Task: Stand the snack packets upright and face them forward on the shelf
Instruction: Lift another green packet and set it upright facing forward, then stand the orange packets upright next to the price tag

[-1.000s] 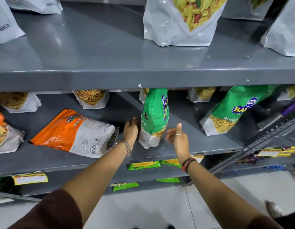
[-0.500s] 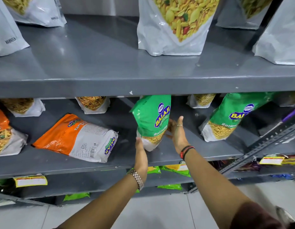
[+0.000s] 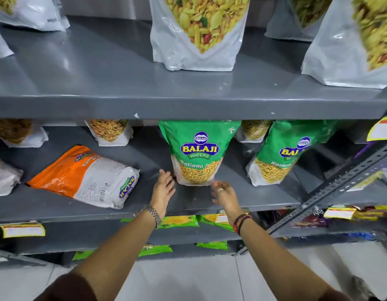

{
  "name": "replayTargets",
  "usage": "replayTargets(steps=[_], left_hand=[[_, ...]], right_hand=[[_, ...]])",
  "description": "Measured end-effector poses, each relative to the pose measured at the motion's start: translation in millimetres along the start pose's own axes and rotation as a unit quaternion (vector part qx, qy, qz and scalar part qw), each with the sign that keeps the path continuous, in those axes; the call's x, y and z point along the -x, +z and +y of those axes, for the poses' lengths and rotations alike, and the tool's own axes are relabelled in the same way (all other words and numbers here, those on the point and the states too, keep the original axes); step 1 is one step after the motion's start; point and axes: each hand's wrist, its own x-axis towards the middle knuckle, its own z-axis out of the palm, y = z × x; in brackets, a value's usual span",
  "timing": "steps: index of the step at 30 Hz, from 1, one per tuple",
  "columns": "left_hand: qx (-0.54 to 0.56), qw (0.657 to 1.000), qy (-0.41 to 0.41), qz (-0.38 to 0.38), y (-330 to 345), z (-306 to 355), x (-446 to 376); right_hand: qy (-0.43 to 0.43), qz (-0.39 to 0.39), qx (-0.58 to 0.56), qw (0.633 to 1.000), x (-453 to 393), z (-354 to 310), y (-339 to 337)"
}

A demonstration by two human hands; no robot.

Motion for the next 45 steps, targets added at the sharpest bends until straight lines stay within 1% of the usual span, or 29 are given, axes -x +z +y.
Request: replayTargets(steps=[2,4,6,8,12,15,17,19,23,26,28,30,33,35,37,40,43,45], left_hand=[[0.02,0.999,-0.004,0.048,-16.2,-9.4,11.5],[0.051,0.996,-0.001,0.071,-42.5,-18.2,24.3],[0.092,0.993,0.006,0.074,-69.7,-19.9,37.9],[0.133,0.986,0.007,0.103,-94.6,-15.0,51.0],[0.054,0.983,0.012,0.172,-132.9,2.4,70.1],[0.054,0.979,-0.018,0.198,-158.0,18.6,69.6],[0.064,0.976,-0.027,0.208,-180.9,31.6,59.1],[0.075,0.974,-0.022,0.213,-196.4,42.7,48.4],[0.038,0.979,-0.035,0.195,-235.5,72.6,21.7],[0.02,0.98,-0.045,0.194,-254.3,86.3,0.6],[-0.013,0.983,-0.053,0.173,-264.2,85.7,-7.7],[-0.027,0.988,-0.044,0.147,-270.6,84.4,-8.3],[0.026,0.993,-0.013,0.111,-275.4,82.3,1.4],[0.064,0.995,0.003,0.075,-283.1,80.4,11.6],[0.071,0.996,0.035,0.041,-289.5,82.5,20.5],[0.027,0.995,0.09,0.021,-292.6,103.2,29.4],[-0.005,0.991,0.136,0.013,-286.9,133.7,33.4],[-0.03,0.985,0.169,0.003,-279.9,152.8,34.2]], right_hand=[[0.012,-0.043,0.056,0.997,-0.1,11.1,9.2],[0.007,-0.108,0.102,0.989,2.3,15.9,26.3],[-0.018,-0.162,0.138,0.977,1.3,17.0,47.0],[-0.065,-0.185,0.172,0.965,-1.1,13.6,71.9],[-0.162,-0.192,0.229,0.94,-4.7,-10.6,123.0],[-0.196,-0.179,0.245,0.932,-7.7,-37.5,158.0],[-0.191,-0.17,0.248,0.934,-12.8,-56.3,184.7],[-0.174,-0.167,0.277,0.93,-19.3,-72.9,200.6],[-0.116,-0.164,0.406,0.892,-37.5,-98.3,249.0],[-0.084,-0.151,0.43,0.886,-54.5,-101.3,278.1],[-0.085,-0.154,0.448,0.876,-49.4,-101.2,289.6],[-0.081,-0.143,0.433,0.886,-43.4,-100.7,298.8],[-0.053,-0.128,0.374,0.917,-38.1,-94.8,297.7],[-0.044,-0.112,0.315,0.941,-33.1,-86.1,289.3],[-0.038,-0.089,0.258,0.961,-27.5,-78.2,277.8],[-0.017,-0.073,0.131,0.989,-11.0,-75.1,261.9],[-0.053,-0.081,0.076,0.992,3.1,-78.7,251.6],[-0.093,-0.063,0.042,0.993,9.0,-83.3,248.3]])
